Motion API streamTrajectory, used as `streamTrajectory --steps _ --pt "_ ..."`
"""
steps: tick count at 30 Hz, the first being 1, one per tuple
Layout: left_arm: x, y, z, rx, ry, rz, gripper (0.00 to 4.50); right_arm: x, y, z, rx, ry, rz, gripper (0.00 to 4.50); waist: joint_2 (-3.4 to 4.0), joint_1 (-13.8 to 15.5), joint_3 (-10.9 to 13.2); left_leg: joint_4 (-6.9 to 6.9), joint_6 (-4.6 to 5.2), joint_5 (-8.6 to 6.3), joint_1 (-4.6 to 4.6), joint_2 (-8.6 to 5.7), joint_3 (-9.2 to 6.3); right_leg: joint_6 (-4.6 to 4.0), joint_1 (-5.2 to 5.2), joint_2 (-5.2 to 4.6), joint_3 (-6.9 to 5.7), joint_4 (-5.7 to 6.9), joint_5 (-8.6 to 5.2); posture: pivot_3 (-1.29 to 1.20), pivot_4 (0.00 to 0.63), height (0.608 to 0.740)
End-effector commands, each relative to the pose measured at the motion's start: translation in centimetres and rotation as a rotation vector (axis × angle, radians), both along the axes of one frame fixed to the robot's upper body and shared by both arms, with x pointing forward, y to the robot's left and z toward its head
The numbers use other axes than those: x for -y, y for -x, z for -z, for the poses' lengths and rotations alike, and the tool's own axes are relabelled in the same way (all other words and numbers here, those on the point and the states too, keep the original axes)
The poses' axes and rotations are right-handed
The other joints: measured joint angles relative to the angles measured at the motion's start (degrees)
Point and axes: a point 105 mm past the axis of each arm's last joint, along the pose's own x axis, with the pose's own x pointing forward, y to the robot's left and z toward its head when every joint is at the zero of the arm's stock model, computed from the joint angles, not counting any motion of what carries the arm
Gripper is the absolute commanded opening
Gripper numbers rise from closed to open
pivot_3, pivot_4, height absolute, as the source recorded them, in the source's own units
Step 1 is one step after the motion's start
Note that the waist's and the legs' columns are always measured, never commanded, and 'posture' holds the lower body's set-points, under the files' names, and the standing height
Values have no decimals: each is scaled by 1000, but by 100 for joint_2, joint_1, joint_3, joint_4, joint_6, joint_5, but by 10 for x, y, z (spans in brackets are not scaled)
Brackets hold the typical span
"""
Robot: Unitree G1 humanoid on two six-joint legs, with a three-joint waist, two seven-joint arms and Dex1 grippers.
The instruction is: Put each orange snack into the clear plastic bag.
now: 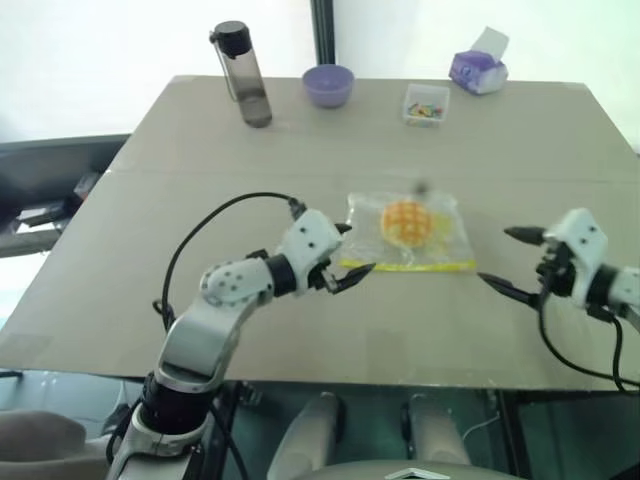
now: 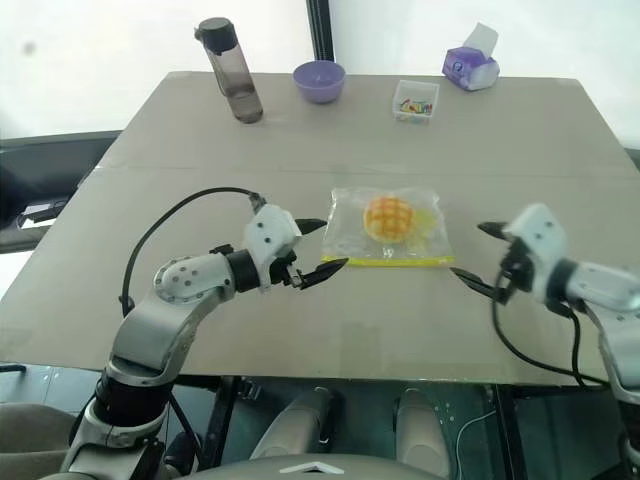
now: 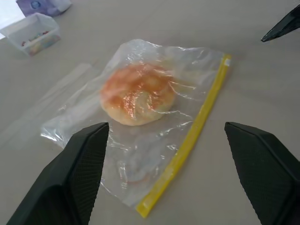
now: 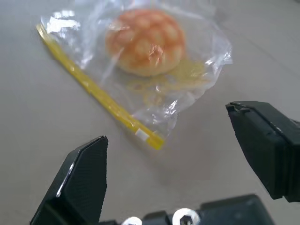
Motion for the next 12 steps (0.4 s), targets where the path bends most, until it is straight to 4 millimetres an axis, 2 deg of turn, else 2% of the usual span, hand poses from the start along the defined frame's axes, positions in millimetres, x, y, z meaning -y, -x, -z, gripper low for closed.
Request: streamTrajectory --steps 1,5,8,10,12 --pt "-21 6 -3 -49 75 -55 4019 23 18 7 -69 -99 23 4474 1 2 0 0 0 0 0 -1 2 0 0 -1 1 -1 0 0 150 739" --pt "-43 25 14 -142 83 -65 4019 36 35 14 -136 -217 48 4474 7 -39 -3 -2 1 -1 9 0 13 0 3 -3 10 -3 0 0 150 739" --pt "-46 34 18 -168 80 -56 4019 40 41 11 -121 -253 63 4474 7 -8 0 -16 2 -2 37 6 19 -1 26 -1 16 -6 -1 0 150 739" --pt "-49 38 20 -176 73 -54 4019 40 44 10 -115 -258 58 4474 10 6 -3 -28 3 -5 93 8 13 0 92 -1 5 -31 -4 0 150 739" --pt "-51 43 22 -188 71 -52 4019 40 47 10 -121 -258 52 4474 14 6 -5 -36 3 -5 102 11 4 1 113 0 -6 -60 -4 0 150 739"
